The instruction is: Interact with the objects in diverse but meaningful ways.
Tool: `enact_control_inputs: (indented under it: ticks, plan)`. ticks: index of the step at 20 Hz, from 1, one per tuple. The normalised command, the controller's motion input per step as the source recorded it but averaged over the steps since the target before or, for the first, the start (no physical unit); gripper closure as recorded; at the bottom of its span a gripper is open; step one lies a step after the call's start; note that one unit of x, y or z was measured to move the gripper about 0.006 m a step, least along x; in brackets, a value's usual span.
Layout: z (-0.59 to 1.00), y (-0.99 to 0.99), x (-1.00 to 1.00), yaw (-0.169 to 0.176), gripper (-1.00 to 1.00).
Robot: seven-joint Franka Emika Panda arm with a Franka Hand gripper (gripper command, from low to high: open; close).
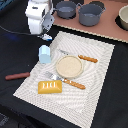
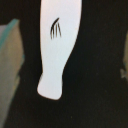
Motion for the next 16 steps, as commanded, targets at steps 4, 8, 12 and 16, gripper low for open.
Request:
enact_control_inputs:
  ticks: [4,8,12,16]
  plan:
    - [0.58,-0.47,0.36,0.046,-1.00]
    - [0.67,-0.52,0.48,0.019,-1.00]
    - [0.59,-0.65,0.49,0.005,-1.00]
    - [0.43,-0.68,0.48,0.000,-1.00]
